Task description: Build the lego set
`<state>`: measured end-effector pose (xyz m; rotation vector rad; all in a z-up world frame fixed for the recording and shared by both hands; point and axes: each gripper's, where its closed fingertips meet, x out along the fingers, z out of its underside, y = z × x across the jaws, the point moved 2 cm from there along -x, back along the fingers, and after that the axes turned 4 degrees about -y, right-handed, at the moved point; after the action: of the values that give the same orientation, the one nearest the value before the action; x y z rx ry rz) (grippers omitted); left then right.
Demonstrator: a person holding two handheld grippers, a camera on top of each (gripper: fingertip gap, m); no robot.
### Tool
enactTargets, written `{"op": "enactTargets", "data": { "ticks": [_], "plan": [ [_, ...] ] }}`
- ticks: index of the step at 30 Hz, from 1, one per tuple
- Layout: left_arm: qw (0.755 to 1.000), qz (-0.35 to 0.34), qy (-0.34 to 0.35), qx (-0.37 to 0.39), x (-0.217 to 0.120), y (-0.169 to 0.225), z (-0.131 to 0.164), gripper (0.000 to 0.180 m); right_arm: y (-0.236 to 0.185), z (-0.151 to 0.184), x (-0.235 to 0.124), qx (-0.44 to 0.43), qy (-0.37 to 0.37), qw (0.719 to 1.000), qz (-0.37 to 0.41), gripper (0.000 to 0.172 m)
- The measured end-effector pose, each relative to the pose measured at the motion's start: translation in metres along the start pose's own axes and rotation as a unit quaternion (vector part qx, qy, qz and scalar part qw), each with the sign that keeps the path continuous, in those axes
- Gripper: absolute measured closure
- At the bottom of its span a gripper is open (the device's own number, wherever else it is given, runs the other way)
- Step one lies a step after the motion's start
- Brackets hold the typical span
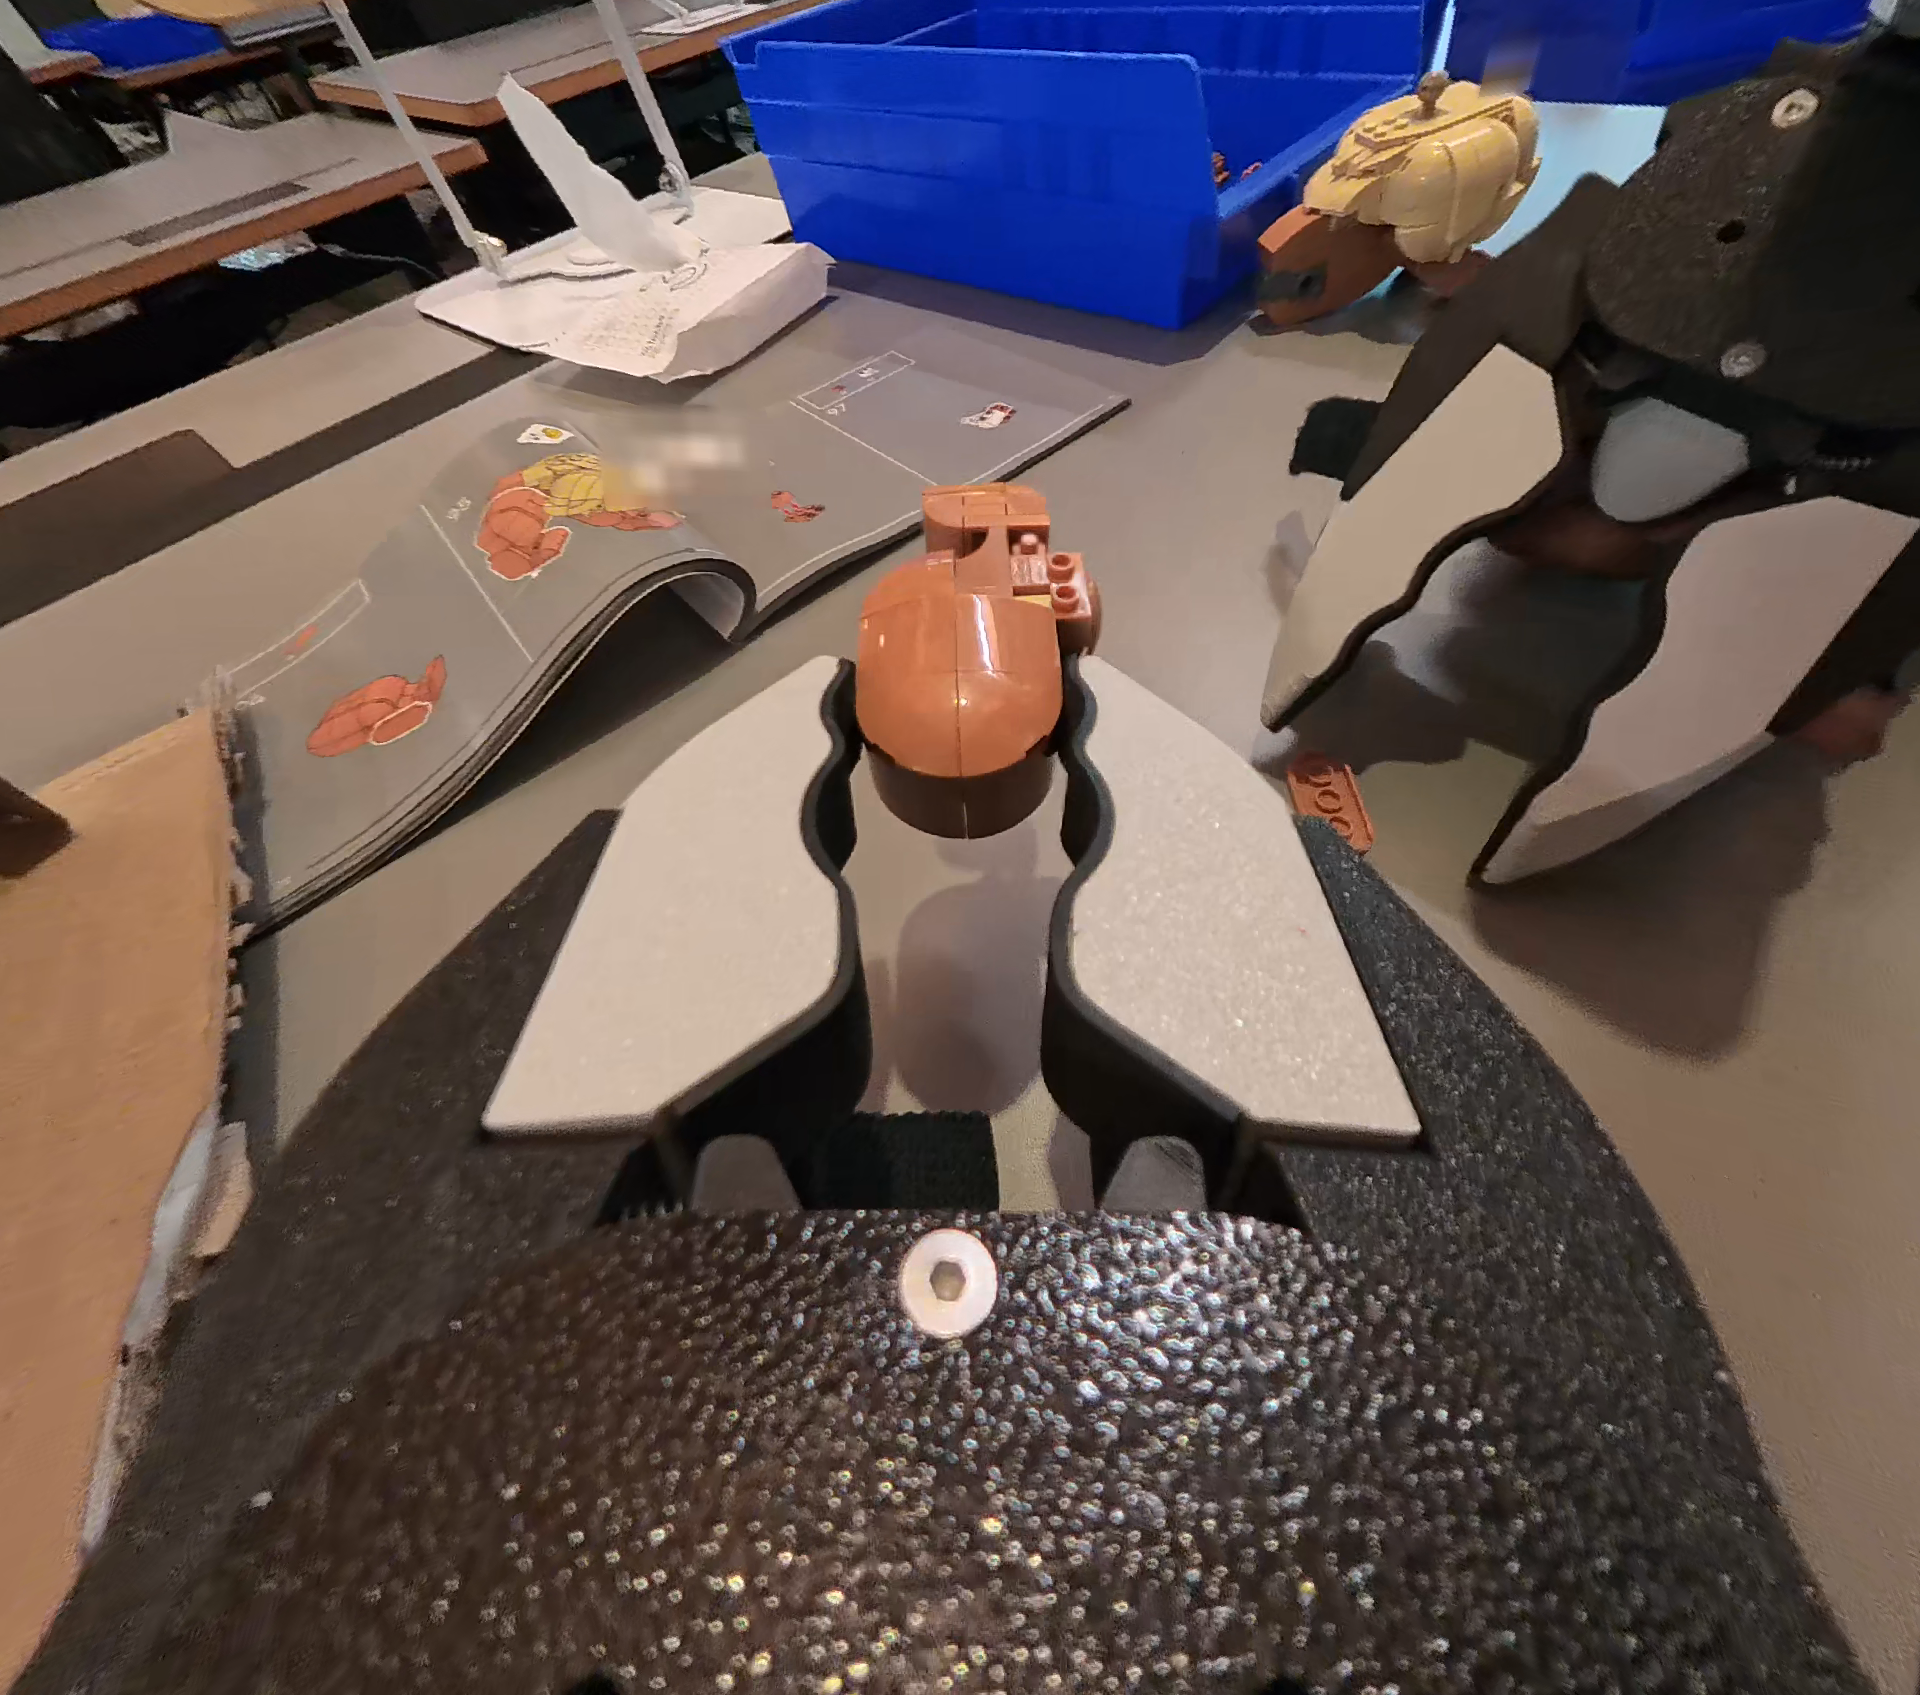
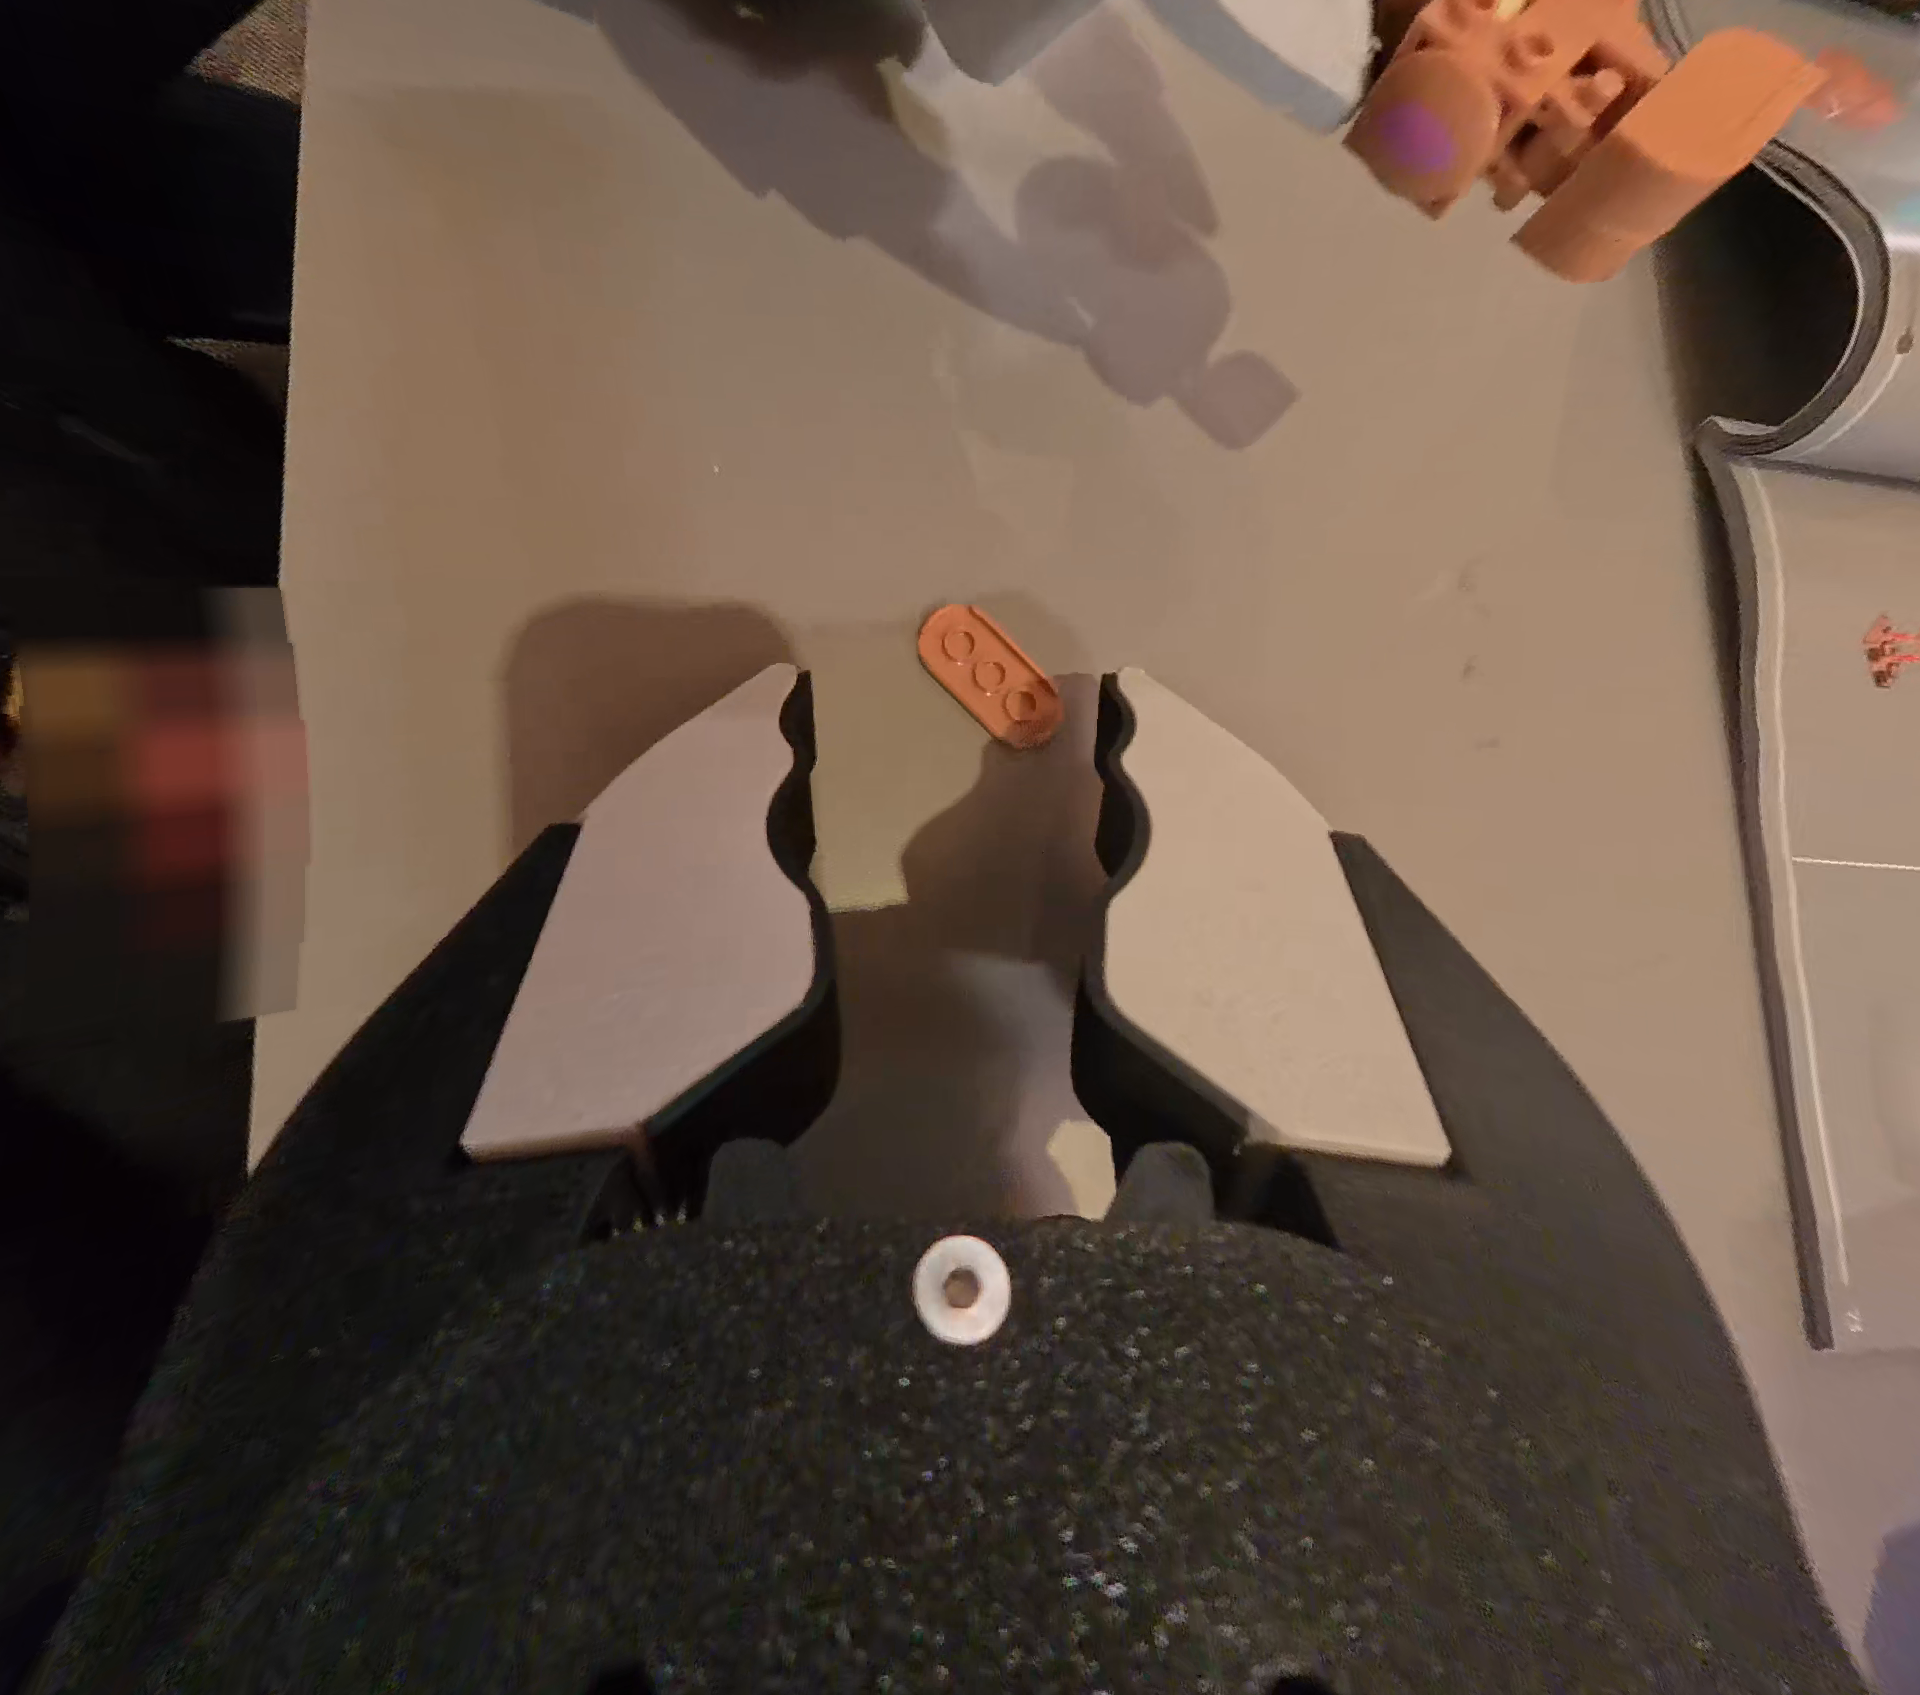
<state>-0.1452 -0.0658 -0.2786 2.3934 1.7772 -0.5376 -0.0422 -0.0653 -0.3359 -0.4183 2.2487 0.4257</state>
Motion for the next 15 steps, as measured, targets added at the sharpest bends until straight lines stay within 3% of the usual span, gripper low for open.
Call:
{"op": "enactTargets", "data": {
  "ticks": [4, 8, 12, 15],
  "plan": [
    [1.000, 0.005, -0.008, 0.023, 0.001, 0.006, 0.002, 0.144, 0.007, 0.001, 0.000, 0.003, -0.023, 1.000, 0.009, 0.123],
    [0.999, 0.017, -0.006, 0.030, 0.000, 0.011, 0.002, 0.144, 0.009, 0.000, 0.004, 0.018, -0.051, 0.998, -0.035, 0.127],
    [0.999, 0.031, -0.004, 0.025, -0.003, 0.014, 0.002, 0.144, 0.009, -0.001, 0.006, 0.020, -0.079, 0.994, -0.074, 0.147],
    [0.999, 0.041, -0.005, 0.016, -0.005, 0.014, 0.003, 0.144, 0.008, -0.003, 0.007, 0.008, -0.076, 0.995, -0.067, 0.150]
  ]
}}
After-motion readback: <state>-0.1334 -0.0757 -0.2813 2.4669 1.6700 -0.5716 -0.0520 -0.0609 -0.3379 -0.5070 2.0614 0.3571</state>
